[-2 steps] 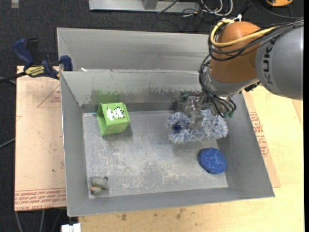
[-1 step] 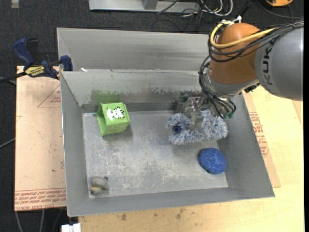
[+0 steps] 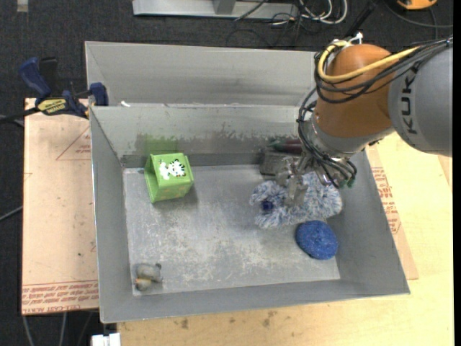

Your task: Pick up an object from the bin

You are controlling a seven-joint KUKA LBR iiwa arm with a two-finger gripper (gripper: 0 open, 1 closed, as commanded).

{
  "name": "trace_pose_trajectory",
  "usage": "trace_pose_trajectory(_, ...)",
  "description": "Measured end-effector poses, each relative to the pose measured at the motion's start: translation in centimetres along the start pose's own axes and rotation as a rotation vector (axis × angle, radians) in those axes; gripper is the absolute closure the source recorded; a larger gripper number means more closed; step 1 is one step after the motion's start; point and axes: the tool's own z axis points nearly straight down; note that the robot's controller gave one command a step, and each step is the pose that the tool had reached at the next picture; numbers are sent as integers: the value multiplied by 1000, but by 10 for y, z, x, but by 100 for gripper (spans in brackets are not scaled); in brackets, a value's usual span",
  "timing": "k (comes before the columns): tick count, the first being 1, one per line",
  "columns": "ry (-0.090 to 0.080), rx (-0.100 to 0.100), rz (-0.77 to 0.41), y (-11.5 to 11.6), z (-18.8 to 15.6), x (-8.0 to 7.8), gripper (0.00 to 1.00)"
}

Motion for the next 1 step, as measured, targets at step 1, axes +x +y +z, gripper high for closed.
trace_pose_trajectory(1,-4,1,-96,-8,-208,-26,100)
